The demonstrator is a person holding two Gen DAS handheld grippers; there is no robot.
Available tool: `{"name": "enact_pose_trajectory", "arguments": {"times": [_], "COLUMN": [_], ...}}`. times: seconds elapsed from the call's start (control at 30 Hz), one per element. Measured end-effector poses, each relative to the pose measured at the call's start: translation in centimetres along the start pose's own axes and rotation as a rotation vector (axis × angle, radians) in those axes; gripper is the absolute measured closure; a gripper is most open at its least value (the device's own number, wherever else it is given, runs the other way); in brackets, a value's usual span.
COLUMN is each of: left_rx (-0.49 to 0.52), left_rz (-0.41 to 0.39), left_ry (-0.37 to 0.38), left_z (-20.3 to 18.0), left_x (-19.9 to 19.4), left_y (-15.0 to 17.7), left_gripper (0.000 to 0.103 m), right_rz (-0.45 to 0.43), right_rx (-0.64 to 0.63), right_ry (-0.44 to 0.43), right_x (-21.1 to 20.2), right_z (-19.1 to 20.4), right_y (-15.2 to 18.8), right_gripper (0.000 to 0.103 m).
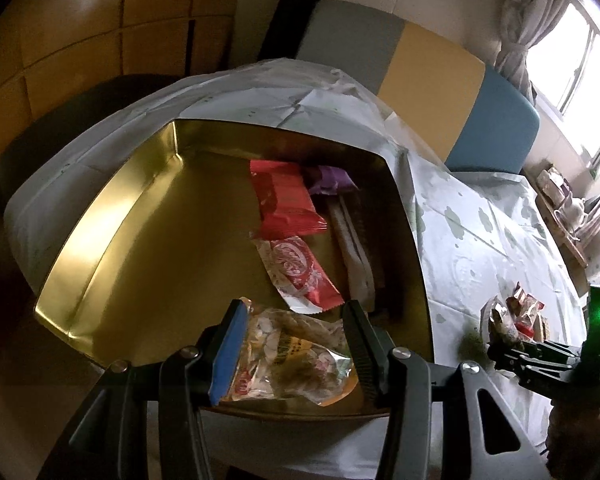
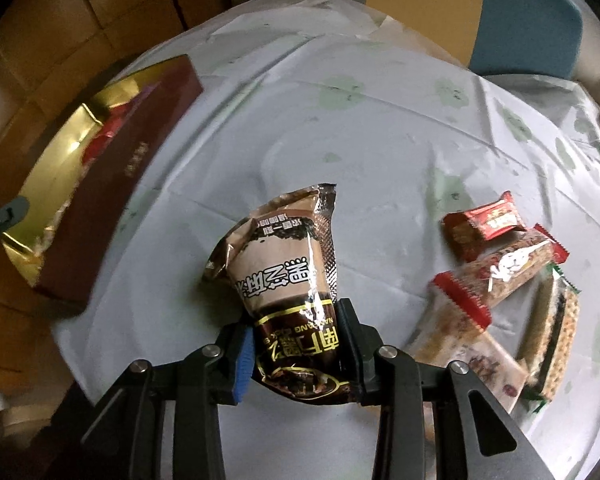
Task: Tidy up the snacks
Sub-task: 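Lift the brown-gold packet and carry it toward the gold box with the right tool, then lower the brown-gold packet into the gold box and open the right tool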
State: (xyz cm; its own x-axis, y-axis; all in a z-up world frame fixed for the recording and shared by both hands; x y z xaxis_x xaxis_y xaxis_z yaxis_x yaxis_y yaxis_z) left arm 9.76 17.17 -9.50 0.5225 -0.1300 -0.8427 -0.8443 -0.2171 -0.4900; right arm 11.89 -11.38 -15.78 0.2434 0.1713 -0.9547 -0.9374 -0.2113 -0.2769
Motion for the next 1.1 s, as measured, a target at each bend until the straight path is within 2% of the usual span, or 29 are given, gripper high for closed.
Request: {"name": "enact_pose_trajectory", "arguments": {"times": [0.2,0.6,0.87,1.1], "left_rx": [-0.008,-0.037,-0.069,-0.11], "left_rz": [-0.003,0.0,-0.024,-0.055], "left_ry": [0.0,-0.001,-0.008,-0.022], "left_z": [0.5,1.9,3.1,4.7], "left_x": [-0.2,-0.2,-0.7,-1.6], "left_y": [0.2,0.6,0.2,-0.3], "left_gripper": [0.052,0.052,0.052,0.052], "right_rz": [-0.03,-0.03,-0.076,-0.1], "right_rx": [-0.016,-0.083,-0.124,-0.176], "right_ry": [-0.062,-0.157,-0.249,-0.277], "right_x": [-1.3,-3.1,-5.4,-6.2], "right_z": [2.8,8.3,12.3,16.4], "right_y": [-0.7,0.7,-1.0,-2.7], "right_gripper": [0.065,0.065,0.065,0.065]}}
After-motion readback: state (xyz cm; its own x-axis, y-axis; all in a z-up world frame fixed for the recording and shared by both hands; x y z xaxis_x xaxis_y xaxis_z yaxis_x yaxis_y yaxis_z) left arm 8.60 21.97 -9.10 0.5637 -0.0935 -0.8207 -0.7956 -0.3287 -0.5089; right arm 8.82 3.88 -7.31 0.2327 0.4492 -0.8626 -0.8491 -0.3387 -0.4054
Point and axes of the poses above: each gripper's, at about its wrist camera, not at the fingertips, and x roughly the way its jaws point, z to its left, y to its underside, the point moved 9 cm from there along x, roughly the way its jaws point, and after that the axes turned 6 degrees about z, right-handed, at the moved point
